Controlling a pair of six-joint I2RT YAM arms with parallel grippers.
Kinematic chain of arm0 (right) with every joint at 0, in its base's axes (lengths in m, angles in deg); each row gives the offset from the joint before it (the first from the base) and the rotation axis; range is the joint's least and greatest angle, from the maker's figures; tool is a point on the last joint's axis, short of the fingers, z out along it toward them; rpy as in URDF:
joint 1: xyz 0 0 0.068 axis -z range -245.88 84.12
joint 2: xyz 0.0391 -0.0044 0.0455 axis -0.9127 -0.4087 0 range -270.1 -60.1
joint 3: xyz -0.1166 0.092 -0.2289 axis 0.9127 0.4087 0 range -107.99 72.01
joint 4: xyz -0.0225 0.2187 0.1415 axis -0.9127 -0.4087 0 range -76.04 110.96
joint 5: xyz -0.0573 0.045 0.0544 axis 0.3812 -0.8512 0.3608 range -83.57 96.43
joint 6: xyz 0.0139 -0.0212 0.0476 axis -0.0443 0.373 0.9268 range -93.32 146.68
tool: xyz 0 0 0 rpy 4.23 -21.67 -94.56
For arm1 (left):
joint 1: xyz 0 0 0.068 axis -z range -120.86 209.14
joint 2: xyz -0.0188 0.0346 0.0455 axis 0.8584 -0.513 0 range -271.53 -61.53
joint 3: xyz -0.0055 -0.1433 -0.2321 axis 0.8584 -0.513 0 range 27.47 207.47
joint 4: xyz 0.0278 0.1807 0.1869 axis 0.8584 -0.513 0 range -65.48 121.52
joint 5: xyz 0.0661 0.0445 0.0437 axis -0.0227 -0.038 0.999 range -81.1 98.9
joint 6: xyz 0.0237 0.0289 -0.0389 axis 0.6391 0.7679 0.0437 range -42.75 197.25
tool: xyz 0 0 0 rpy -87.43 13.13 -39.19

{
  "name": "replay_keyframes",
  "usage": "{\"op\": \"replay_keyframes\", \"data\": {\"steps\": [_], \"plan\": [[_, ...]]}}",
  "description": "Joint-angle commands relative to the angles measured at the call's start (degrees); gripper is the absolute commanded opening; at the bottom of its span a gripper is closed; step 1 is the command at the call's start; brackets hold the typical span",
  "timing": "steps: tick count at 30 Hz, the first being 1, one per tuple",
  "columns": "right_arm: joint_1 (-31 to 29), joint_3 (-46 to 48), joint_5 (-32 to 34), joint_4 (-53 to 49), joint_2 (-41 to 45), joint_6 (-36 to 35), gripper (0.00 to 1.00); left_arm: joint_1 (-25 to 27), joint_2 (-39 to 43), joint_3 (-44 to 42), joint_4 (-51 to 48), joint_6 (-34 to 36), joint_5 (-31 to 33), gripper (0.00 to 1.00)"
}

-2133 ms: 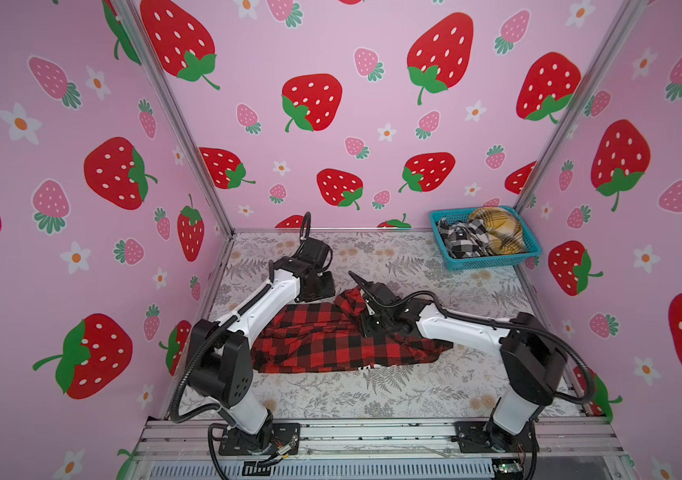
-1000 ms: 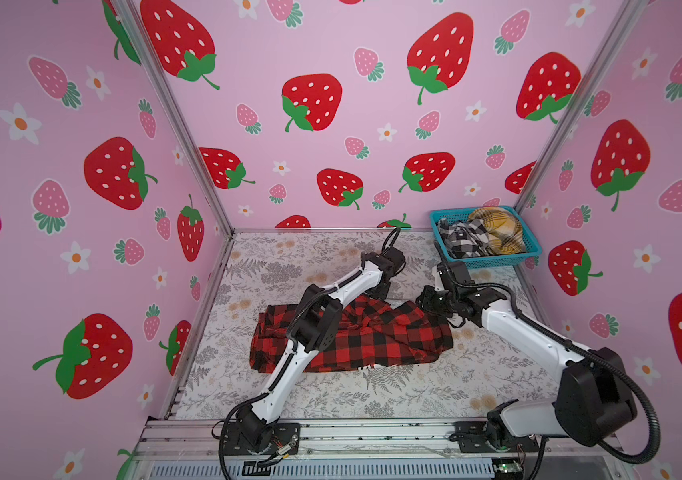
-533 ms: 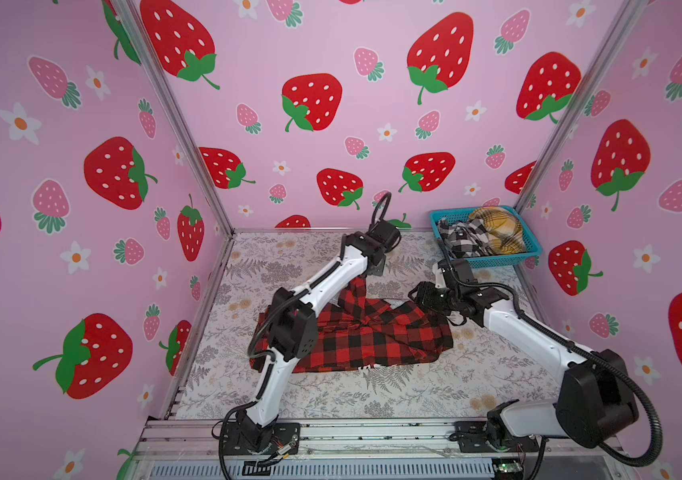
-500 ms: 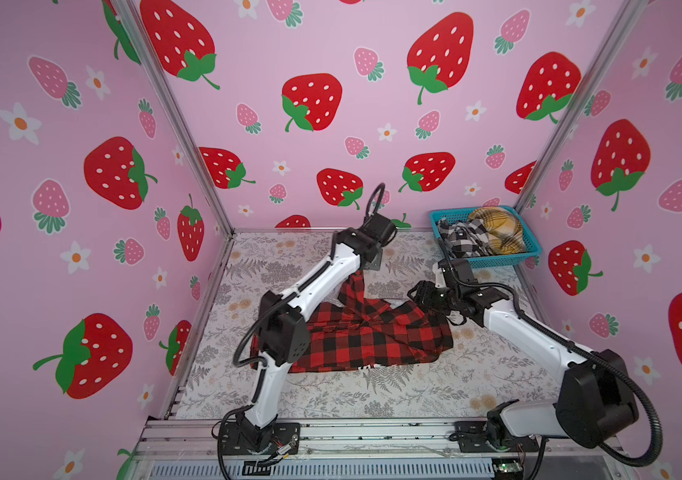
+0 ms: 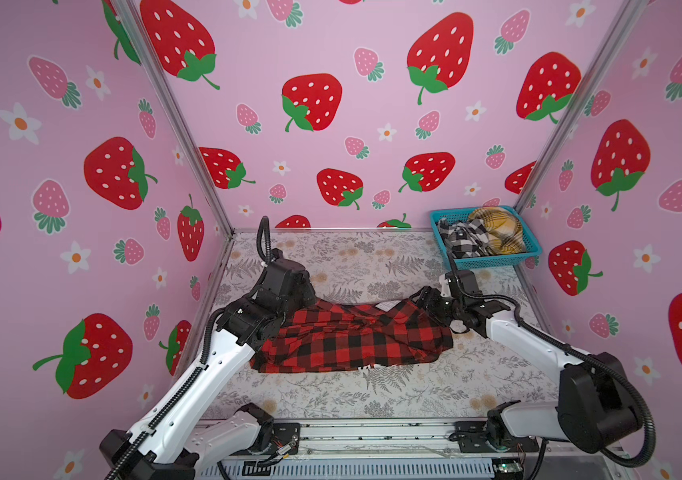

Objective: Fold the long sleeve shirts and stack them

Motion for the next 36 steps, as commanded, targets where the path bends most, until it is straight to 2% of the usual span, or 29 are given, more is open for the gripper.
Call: {"op": "replay_keyframes", "data": {"steps": [1, 6, 11, 18, 23, 32, 34, 36], "plan": [[0.5, 1.0, -0.9, 3.1, -0.6, 3.0, 0.79, -0.2, 4.4, -1.9, 2.7, -5.6, -3.0, 0.0], [3.0, 2.7, -1.9, 4.4, -2.0, 3.7, 0.76, -0.2, 10.1, -5.4, 1.1, -7.8, -1.8, 0.0], [3.6, 1.6, -3.3, 2.9, -4.6, 4.2, 0.72, -0.2, 14.4, -7.7, 0.2, -9.8, -3.2, 0.0], [3.6, 4.5, -0.1, -2.0, 1.1, 3.8, 0.73, -0.2, 17.4, -7.4, -0.5, -12.7, -3.3, 0.0], [3.6, 9.2, -2.1, 0.5, 2.4, 5.5, 0.71, -0.2, 18.8, -7.4, -0.9, -14.9, -4.1, 0.0], [3.5, 7.8, -3.8, 5.2, -2.9, 5.7, 0.55, -0.2, 21.5, -9.2, -3.5, -16.8, -4.2, 0.0], [3.5, 7.6, -3.5, 5.6, -3.4, 5.5, 0.44, -0.2, 22.3, -9.7, -5.0, -17.1, -4.1, 0.0], [3.5, 7.8, -3.2, 5.6, -3.8, 5.4, 0.29, -0.2, 23.6, -10.9, -6.6, -17.9, -3.8, 0.0]]}}
